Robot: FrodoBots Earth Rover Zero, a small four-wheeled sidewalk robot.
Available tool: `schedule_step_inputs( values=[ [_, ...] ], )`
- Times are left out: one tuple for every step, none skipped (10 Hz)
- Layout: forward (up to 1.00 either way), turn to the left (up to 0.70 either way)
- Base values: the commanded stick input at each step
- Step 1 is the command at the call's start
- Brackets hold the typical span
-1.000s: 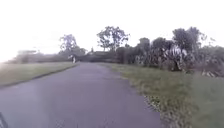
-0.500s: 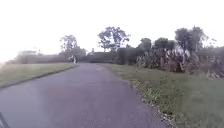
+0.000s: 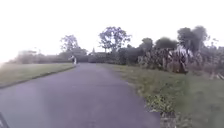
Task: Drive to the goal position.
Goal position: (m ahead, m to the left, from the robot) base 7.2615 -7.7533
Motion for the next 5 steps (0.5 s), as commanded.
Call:
schedule_step_inputs(
  values=[
    [0.70,-0.12],
    [0.70,-0.13],
    [0.70,-0.14],
    [0.70,-0.14],
    [0.70,-0.14]
  ],
)
